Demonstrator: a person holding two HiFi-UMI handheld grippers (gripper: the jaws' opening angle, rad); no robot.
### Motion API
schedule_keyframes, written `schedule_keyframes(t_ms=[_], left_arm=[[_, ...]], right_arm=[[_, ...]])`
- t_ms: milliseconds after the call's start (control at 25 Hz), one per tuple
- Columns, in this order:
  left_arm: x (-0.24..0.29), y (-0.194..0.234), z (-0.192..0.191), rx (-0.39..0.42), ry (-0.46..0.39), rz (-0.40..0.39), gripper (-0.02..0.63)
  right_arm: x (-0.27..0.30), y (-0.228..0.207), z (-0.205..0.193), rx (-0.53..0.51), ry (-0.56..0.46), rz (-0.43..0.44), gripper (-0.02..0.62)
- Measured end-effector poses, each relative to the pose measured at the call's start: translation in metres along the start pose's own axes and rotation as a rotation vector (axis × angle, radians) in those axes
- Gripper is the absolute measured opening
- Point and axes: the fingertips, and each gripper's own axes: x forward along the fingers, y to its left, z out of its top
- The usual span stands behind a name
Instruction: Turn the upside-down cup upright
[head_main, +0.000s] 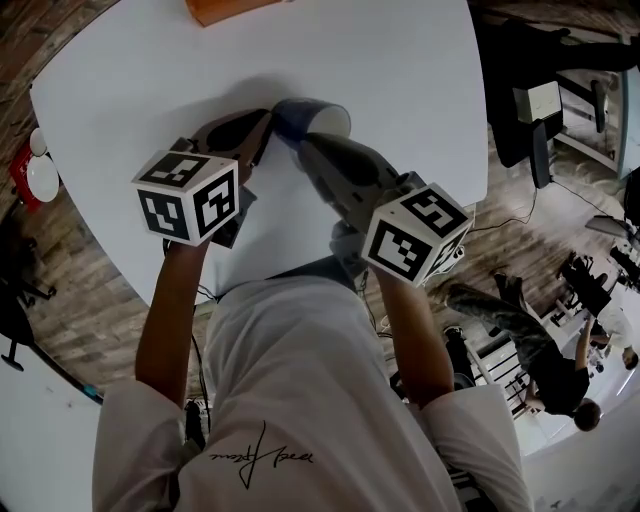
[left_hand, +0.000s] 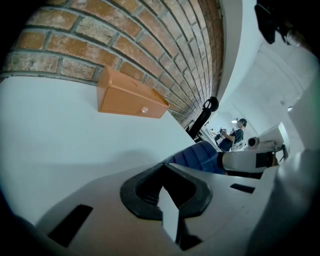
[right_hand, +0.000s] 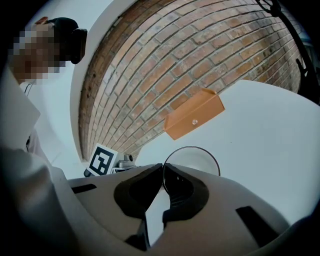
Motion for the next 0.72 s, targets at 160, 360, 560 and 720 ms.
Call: schedule_keyframes(t_ms=[160,360,560,720], left_arm=[[-0.001,0.002,-0.001,-0.003,0.002,0.0,0.009],[-0.003,0.004,-0.004,-0.007,0.003,0.0,0.009],[-0.005,0.008,-0.005,-0.013,0.001,-0.001,0.009],[-0.004,0.008,-0.005,-0.017,0.002,0.0,0.009]], right_arm=[[0.003,0.002,0.002,-0.019,0.006,-0.003,0.023],[0.008,0.005,0.0,-0.046,0.015,-0.002,0.023],[0.014,0.01,-0.001,-0.059,0.026,0.006,0.023],[0.016,0.012,-0.001,-0.092,0.036,0.0,0.023]])
